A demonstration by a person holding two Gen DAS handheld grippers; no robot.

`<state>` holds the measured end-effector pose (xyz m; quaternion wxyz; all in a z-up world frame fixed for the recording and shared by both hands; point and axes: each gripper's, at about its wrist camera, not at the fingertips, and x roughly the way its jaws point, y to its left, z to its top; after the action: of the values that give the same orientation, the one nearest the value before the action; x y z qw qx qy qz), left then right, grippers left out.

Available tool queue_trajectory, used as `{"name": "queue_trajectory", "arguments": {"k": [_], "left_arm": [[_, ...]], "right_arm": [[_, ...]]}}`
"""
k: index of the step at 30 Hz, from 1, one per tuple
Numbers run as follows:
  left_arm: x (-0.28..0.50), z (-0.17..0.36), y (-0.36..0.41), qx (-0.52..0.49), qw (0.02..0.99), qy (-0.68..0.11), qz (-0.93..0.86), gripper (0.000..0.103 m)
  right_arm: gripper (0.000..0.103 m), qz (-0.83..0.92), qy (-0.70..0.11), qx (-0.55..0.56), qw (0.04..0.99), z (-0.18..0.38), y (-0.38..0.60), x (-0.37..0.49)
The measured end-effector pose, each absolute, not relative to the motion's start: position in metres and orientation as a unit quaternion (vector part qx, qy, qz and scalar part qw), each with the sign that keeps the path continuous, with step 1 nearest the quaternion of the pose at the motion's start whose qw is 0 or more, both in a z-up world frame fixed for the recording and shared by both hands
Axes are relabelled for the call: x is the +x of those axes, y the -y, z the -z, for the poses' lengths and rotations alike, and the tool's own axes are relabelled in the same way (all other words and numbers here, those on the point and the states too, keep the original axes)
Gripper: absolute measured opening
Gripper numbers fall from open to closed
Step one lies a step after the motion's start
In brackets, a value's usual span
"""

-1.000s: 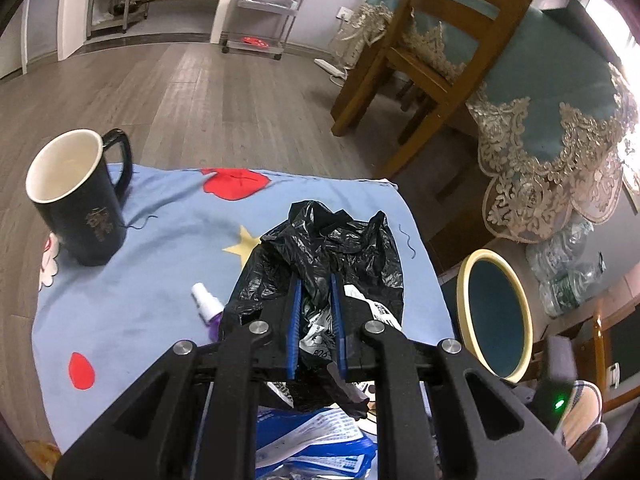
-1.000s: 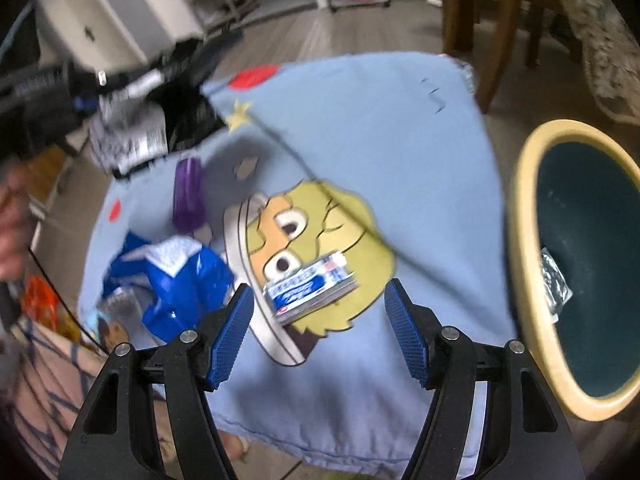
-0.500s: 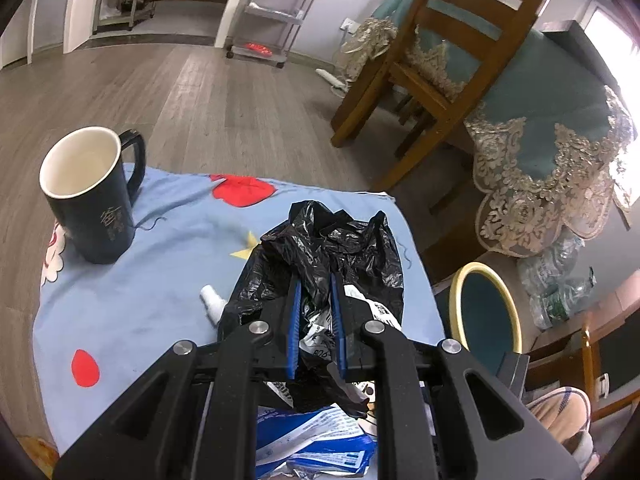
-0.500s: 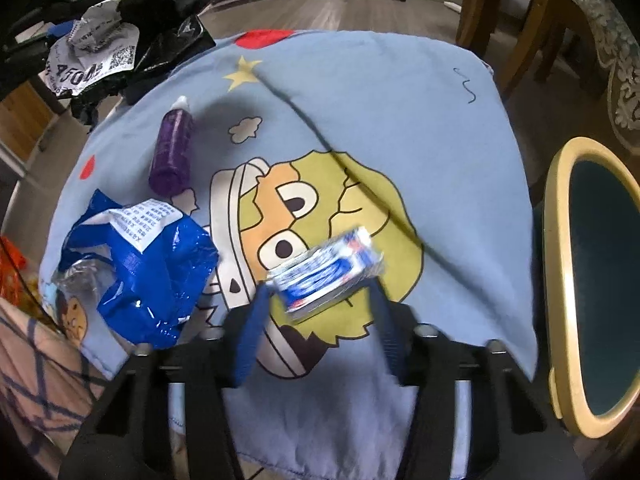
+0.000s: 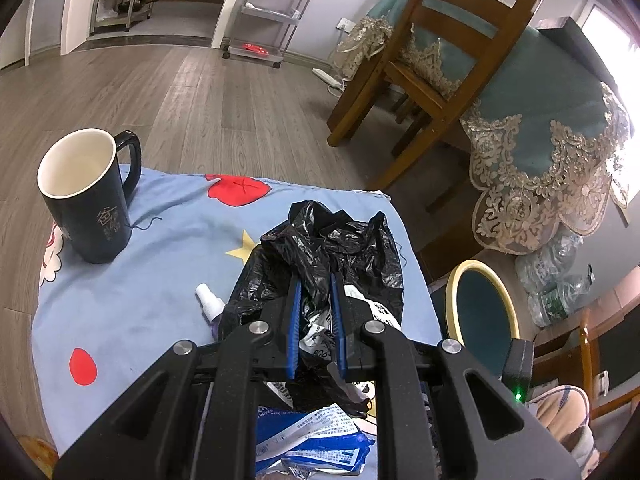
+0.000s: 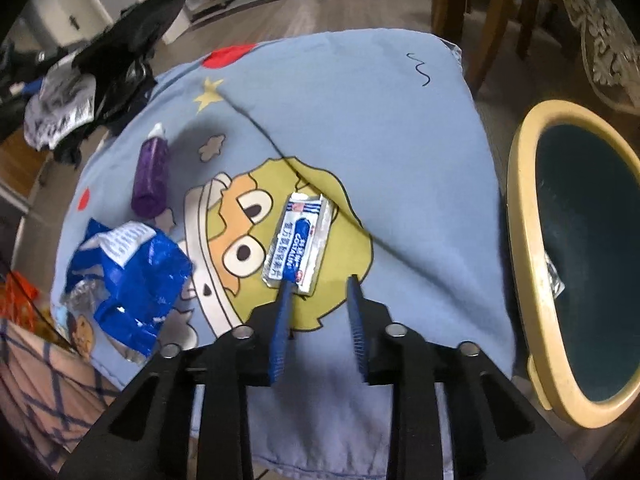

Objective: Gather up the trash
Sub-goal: 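Grasp the white-and-blue medicine box with the right tool while the left tool holds the bag, then carry the black bag and medicine box over the bin and open both tools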

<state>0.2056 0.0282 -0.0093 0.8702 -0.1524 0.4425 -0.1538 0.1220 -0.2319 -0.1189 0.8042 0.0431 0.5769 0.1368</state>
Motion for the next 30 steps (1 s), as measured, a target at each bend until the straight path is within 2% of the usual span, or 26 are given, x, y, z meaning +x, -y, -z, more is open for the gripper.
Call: {"name": "queue_trajectory", "arguments": {"k": [3,10,11,12,13,19,30], "left_arm": [[0.206,0.010,-0.028,-0.151,0.870,-0.444,0.153,0.013],[0.207,0.013,-0.024,-0.147,0.868,-0.449,0.154,0.013],[0.207,0.014,-0.023,-0.146,0.868,-0.450,0.154,0.013],[0.207,0.015,-0.022,-0.145,0.867,-0.451,0.154,0.013],[0.208,0.016,-0.021,-0.145,0.866,-0.452,0.155,0.013],[0.210,0.016,-0.012,-0.142,0.865,-0.453,0.163,0.013],[0.205,0.007,0.027,-0.124,0.866,-0.436,0.209,0.013]], "right_arm": [[0.055,-0.144,-0.570,0.045,0.808,0.114,0.224,0.124],[0.058,-0.131,-0.567,0.030,0.813,0.123,0.207,0.137],[0.052,-0.130,-0.565,0.026,0.814,0.123,0.205,0.137],[0.038,-0.131,-0.563,0.022,0.816,0.123,0.203,0.137],[0.035,-0.129,-0.561,0.013,0.817,0.123,0.202,0.137],[0.033,-0.137,-0.551,0.030,0.823,0.114,0.213,0.136],[0.033,-0.117,-0.481,0.114,0.861,0.053,0.276,0.118]]}}
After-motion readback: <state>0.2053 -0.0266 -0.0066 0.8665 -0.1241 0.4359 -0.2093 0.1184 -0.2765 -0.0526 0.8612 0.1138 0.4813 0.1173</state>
